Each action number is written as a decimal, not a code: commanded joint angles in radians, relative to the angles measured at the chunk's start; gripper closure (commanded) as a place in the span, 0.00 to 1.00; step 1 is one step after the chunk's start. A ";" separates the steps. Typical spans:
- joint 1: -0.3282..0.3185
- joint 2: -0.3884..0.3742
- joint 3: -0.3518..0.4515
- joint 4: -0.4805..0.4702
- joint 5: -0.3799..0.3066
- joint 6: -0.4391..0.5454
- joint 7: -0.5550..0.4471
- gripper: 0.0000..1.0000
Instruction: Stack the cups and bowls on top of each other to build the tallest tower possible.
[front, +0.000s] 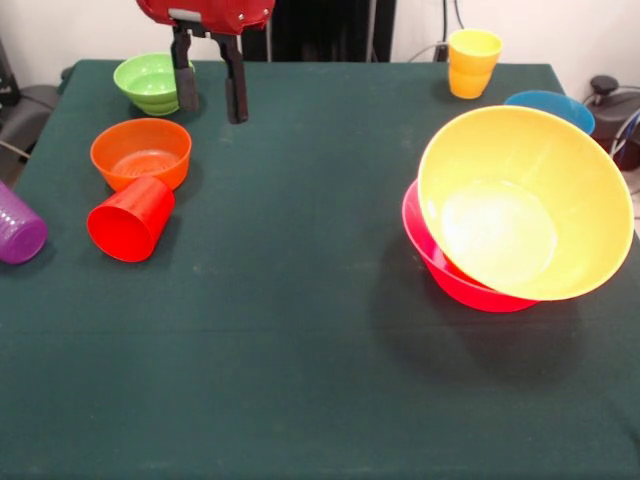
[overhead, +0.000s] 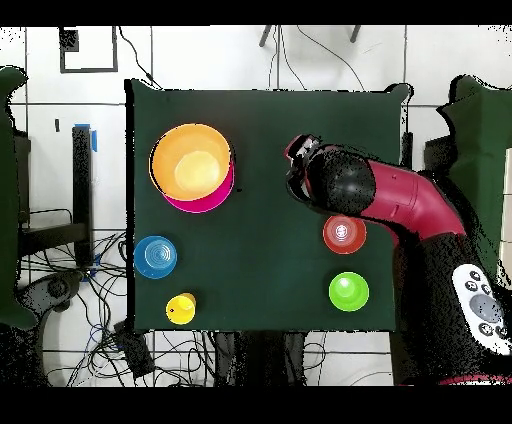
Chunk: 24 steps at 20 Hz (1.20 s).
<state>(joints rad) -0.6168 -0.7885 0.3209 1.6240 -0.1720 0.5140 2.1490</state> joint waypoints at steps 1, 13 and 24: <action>0.066 -0.012 -0.095 -0.030 0.001 0.095 0.133 0.00; -0.064 0.071 -0.052 0.073 -0.072 -0.146 0.010 0.00; -0.049 0.141 -0.070 0.073 -0.076 -0.268 0.049 0.00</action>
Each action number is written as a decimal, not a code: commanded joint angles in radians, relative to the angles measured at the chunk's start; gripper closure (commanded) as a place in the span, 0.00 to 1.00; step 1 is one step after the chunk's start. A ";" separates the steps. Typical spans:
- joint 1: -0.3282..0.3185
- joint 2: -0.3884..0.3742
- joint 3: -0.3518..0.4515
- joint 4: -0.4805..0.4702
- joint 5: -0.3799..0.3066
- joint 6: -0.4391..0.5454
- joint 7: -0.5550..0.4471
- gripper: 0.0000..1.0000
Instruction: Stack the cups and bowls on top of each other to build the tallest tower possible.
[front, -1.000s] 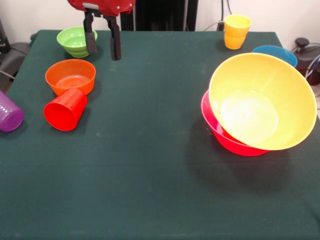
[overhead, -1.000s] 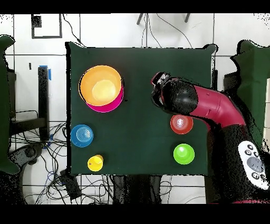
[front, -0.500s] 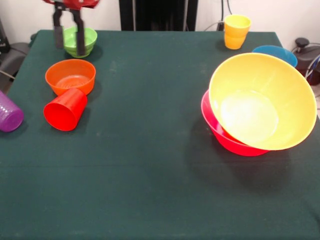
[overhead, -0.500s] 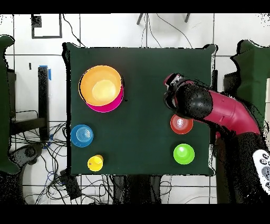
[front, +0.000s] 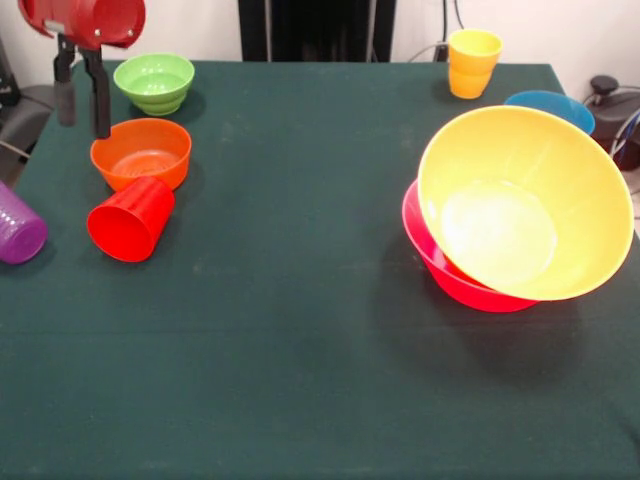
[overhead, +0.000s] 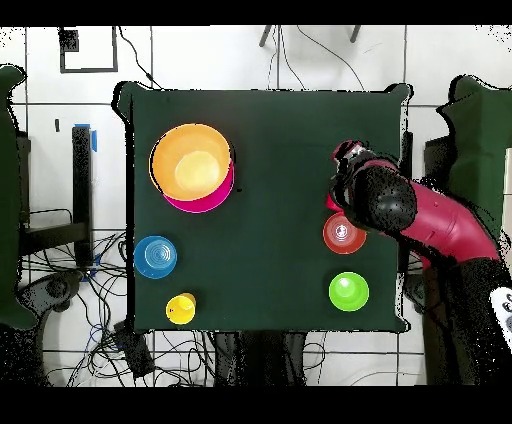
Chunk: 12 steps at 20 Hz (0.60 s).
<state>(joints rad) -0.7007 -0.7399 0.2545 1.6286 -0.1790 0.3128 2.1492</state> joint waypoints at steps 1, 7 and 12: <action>0.046 0.090 -0.013 0.071 -0.065 -0.074 0.059 0.00; 0.109 0.079 -0.066 0.101 -0.037 -0.122 0.121 0.00; 0.146 0.062 -0.099 0.133 -0.012 -0.130 0.137 0.00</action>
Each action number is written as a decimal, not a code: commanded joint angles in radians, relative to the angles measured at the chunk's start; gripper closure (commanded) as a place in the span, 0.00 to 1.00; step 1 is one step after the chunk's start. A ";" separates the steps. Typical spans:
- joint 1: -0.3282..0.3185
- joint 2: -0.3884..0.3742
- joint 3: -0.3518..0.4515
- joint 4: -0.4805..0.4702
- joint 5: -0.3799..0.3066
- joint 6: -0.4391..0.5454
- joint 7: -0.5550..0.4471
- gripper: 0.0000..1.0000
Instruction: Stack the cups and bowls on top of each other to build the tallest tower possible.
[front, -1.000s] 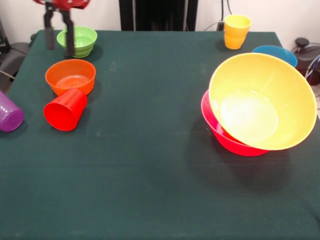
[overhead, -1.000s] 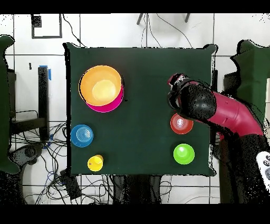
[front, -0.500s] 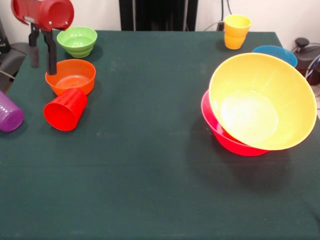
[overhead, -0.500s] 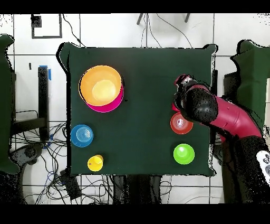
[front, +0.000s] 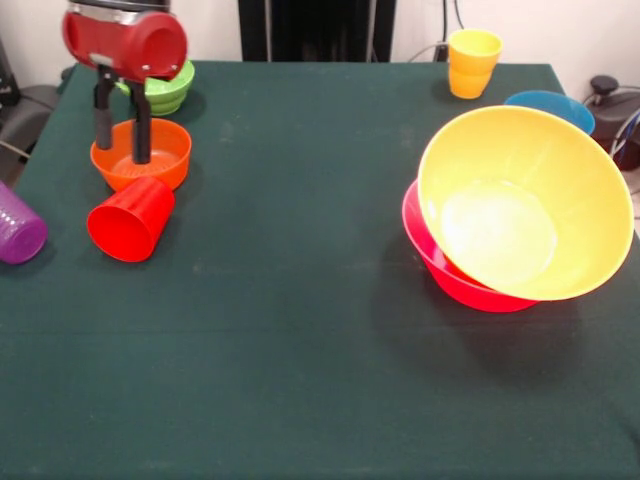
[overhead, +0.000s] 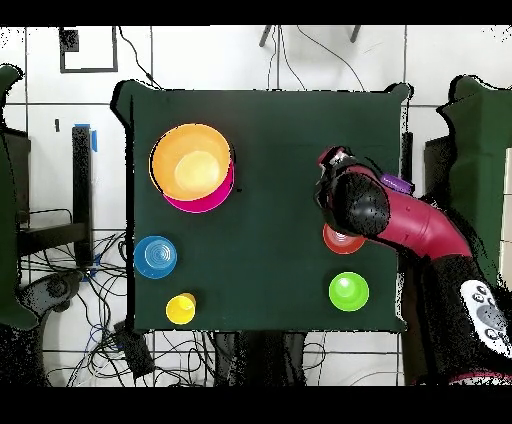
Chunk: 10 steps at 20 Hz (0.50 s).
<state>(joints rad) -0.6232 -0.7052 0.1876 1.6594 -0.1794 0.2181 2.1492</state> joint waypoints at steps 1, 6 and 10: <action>0.065 0.025 -0.031 0.109 -0.011 -0.026 0.127 0.00; 0.072 0.018 -0.049 0.164 -0.023 -0.041 0.116 0.00; 0.074 0.021 -0.056 0.189 -0.026 -0.072 0.121 0.00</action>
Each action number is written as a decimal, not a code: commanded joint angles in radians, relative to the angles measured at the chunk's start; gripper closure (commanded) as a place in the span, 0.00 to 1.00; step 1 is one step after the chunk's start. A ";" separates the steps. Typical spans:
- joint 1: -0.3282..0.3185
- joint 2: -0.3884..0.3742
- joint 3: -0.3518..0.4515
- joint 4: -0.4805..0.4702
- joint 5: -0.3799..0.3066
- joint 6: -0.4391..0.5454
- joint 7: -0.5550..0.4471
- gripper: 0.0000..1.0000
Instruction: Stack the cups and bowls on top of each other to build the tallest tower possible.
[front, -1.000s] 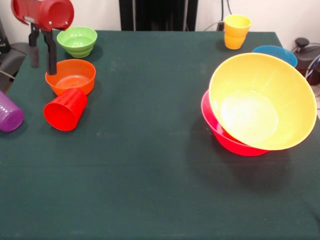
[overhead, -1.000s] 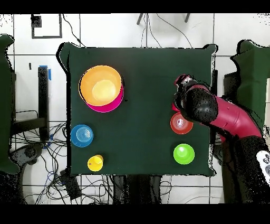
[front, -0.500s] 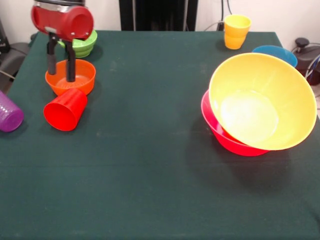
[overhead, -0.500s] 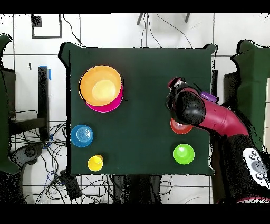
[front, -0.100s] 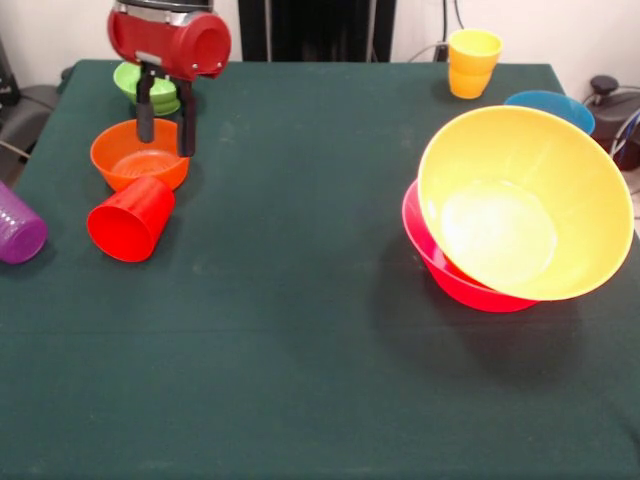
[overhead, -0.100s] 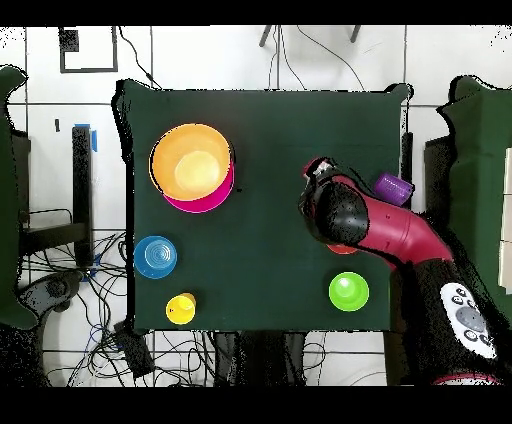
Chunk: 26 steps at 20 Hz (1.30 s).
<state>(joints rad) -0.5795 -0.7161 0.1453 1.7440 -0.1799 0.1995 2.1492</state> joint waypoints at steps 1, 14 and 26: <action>0.031 0.033 -0.016 0.110 -0.026 -0.062 0.123 0.00; 0.011 0.079 -0.012 0.066 -0.022 -0.069 0.088 0.00; -0.008 0.173 -0.003 0.011 -0.046 -0.155 0.057 0.00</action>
<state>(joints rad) -0.5841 -0.6200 0.1133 1.7939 -0.1796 0.0854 2.1492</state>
